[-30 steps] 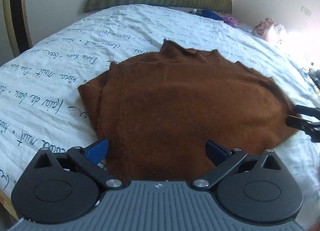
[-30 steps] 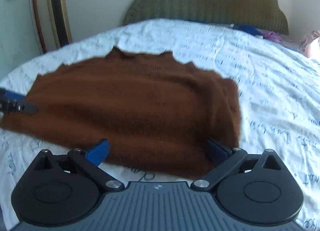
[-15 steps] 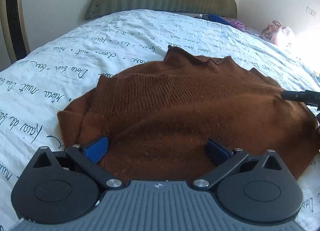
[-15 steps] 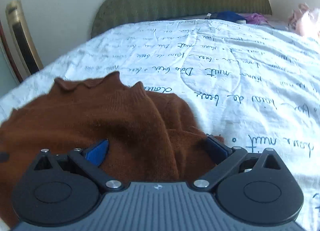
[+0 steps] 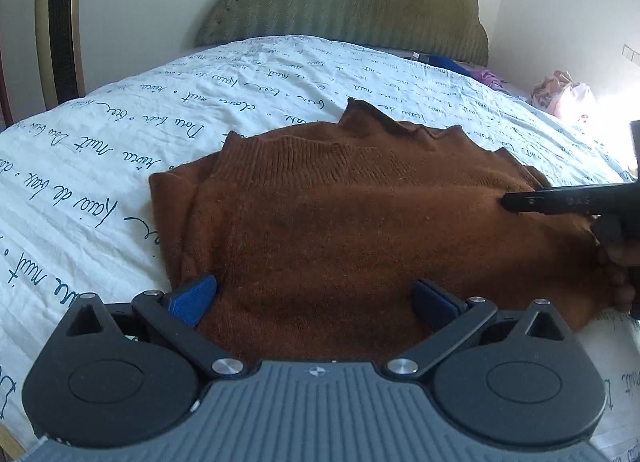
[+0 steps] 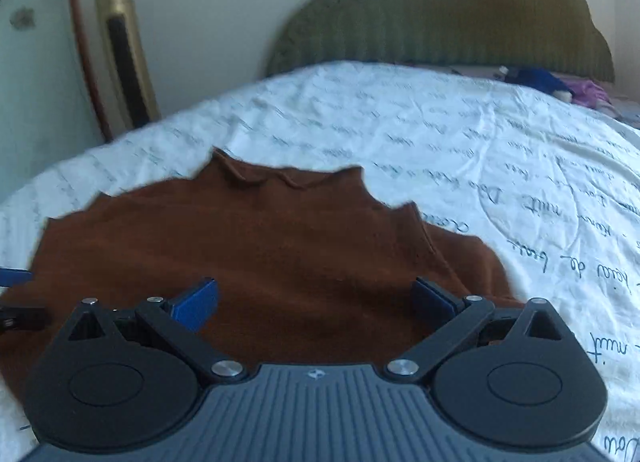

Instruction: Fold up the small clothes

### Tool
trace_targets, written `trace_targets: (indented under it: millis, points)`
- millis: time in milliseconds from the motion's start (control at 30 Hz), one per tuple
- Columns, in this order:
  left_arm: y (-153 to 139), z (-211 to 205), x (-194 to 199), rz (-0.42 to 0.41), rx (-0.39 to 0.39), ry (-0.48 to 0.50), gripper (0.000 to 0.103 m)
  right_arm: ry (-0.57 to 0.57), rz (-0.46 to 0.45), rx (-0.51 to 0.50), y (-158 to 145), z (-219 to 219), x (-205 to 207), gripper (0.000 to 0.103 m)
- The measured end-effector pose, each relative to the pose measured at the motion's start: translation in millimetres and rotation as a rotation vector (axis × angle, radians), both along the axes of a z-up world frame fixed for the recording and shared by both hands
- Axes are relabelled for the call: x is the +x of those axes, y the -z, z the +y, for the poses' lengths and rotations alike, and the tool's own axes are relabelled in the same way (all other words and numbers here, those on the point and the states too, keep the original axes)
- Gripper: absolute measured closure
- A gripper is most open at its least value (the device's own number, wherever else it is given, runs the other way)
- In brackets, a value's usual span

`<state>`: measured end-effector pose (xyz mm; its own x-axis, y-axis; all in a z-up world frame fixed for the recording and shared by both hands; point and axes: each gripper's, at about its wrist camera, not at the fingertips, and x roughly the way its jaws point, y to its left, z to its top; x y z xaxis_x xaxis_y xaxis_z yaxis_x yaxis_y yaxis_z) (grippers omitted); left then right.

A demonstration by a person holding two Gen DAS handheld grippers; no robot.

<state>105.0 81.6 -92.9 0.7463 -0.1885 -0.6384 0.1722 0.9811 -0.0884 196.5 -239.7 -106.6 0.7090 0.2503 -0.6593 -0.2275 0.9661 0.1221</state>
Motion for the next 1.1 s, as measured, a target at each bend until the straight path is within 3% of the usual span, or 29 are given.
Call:
trace_targets:
  millis: [67,200,300,400,667,867,967,1100]
  points:
    - [1.7,1.4,-3.0,-0.010,-0.006,-0.006,0.000,0.049,-0.030,0.053,4.1,-9.6,3.7,0.000]
    - [6.6,-1.9,-7.9,-0.046,0.014,-0.015,0.000,0.103,-0.102,-0.044,5.8,-2.0,-17.8,0.000]
    - [6.8,-2.8,-8.7,-0.053,0.018,-0.022,0.000,0.110,-0.151,-0.033,-0.2,-2.0,-47.9,0.000]
    - [6.9,-2.4,-7.9,-0.058,0.017,-0.020,0.000,0.049,-0.138,-0.078,2.5,4.8,-75.5,0.000]
    - [7.7,-3.6,-8.3,-0.061,0.027,-0.016,0.000,0.139,-0.112,-0.066,5.0,-11.5,-125.3,0.000]
    - [7.4,-3.2,-8.8,-0.064,0.024,-0.012,0.000,0.184,-0.027,-0.013,11.7,-27.7,-130.2,0.000]
    - [5.1,-3.6,-14.5,-0.071,0.029,-0.006,0.000,0.193,-0.108,0.019,7.2,-28.3,-140.2,0.000]
    - [3.8,-3.8,-25.9,-0.078,0.057,0.011,0.000,0.067,-0.207,0.059,3.2,-25.3,-155.5,0.000]
